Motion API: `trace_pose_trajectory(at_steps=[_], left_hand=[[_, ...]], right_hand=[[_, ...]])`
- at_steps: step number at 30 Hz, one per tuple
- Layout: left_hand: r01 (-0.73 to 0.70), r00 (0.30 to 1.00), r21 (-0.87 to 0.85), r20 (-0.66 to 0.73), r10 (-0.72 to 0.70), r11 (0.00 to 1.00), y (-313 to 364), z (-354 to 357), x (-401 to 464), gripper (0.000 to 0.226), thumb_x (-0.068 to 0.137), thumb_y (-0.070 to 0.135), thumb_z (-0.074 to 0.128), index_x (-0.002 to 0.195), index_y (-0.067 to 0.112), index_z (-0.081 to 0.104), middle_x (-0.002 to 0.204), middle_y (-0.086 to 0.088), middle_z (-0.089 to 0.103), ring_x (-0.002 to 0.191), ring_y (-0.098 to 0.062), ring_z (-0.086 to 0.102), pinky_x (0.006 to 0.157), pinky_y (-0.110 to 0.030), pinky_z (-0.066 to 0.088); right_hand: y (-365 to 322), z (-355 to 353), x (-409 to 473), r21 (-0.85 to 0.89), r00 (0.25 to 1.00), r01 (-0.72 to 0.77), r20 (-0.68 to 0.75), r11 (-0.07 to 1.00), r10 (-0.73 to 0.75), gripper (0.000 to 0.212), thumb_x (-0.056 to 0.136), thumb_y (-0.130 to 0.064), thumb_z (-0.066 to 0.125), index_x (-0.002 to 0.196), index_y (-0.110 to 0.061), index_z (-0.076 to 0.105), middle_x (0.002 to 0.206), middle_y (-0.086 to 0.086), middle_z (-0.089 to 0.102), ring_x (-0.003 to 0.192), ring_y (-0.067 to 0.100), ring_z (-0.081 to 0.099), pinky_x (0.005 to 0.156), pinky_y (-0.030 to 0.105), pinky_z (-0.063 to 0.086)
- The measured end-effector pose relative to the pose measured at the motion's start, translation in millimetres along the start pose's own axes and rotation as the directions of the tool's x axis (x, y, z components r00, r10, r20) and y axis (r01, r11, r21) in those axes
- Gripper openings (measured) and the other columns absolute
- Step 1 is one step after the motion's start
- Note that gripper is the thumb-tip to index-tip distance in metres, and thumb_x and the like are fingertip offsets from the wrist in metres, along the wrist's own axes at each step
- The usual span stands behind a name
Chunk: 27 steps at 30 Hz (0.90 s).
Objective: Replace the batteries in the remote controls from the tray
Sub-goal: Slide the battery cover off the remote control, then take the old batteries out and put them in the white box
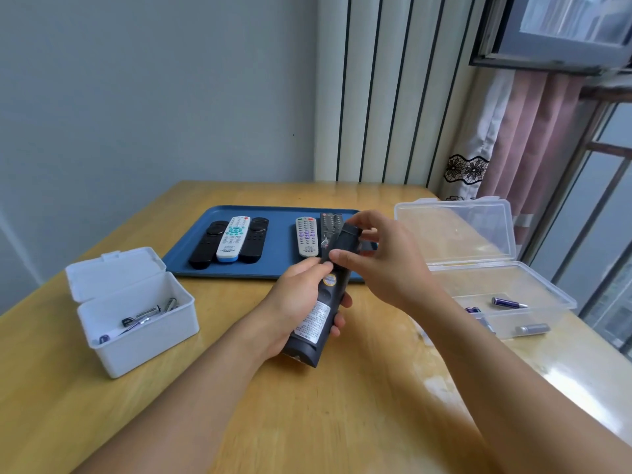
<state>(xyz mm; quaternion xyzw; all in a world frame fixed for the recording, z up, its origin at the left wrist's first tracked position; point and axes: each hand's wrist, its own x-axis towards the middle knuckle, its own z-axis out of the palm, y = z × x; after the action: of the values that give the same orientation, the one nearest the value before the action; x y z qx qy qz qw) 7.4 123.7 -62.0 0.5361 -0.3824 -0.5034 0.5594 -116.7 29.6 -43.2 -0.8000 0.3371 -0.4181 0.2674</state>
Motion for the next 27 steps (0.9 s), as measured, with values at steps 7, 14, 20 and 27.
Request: trace_pose_trajectory(at_steps=[7,14,20,27], left_hand=[[-0.021,0.982,-0.058,-0.189,0.009,0.998,3,-11,5,0.028,0.106,0.029,0.044,0.116,0.006,0.055,0.074,-0.017,0.064,0.050,-0.027,0.059,0.047,-0.030,0.051],[-0.031,0.972,-0.048,-0.232,0.020,0.998,3,-16,7,0.028,0.104,0.030,0.049,0.109,0.004,0.058,0.069,-0.013,0.066,0.047,-0.025,0.059,0.046,-0.030,0.052],[-0.082,0.974,0.066,-0.206,0.094,0.994,1,-12,7,0.030,0.106,0.032,0.041,0.108,0.006,0.056,0.074,-0.021,0.067,0.049,-0.028,0.057,0.044,-0.029,0.048],[-0.170,0.974,0.183,-0.121,0.194,0.968,5,-7,4,0.028,0.108,0.032,0.035,0.099,0.018,0.057,0.074,-0.022,0.063,0.054,-0.030,0.056,0.045,-0.032,0.047]], right_hand=[[-16,-11,1,0.315,0.989,-0.143,0.087,0.938,0.121,0.016,0.083,-0.007,0.079,0.091,-0.012,0.065,0.079,0.008,0.075,0.075,0.021,0.073,0.067,0.034,0.061],[-16,-8,-10,-0.112,0.819,-0.156,0.541,0.981,0.192,0.012,0.082,-0.014,0.081,0.090,-0.017,0.072,0.083,-0.004,0.075,0.081,0.017,0.074,0.076,0.035,0.062],[-11,-4,-5,-0.217,0.991,0.125,-0.007,0.968,-0.130,0.010,0.085,-0.022,0.075,0.093,-0.017,0.072,0.086,-0.007,0.072,0.081,0.010,0.068,0.072,0.026,0.055],[-7,4,-2,-0.133,0.981,0.174,-0.066,0.976,-0.184,0.009,0.090,-0.017,0.069,0.099,-0.019,0.072,0.096,-0.007,0.064,0.091,0.010,0.063,0.079,0.038,0.057]])
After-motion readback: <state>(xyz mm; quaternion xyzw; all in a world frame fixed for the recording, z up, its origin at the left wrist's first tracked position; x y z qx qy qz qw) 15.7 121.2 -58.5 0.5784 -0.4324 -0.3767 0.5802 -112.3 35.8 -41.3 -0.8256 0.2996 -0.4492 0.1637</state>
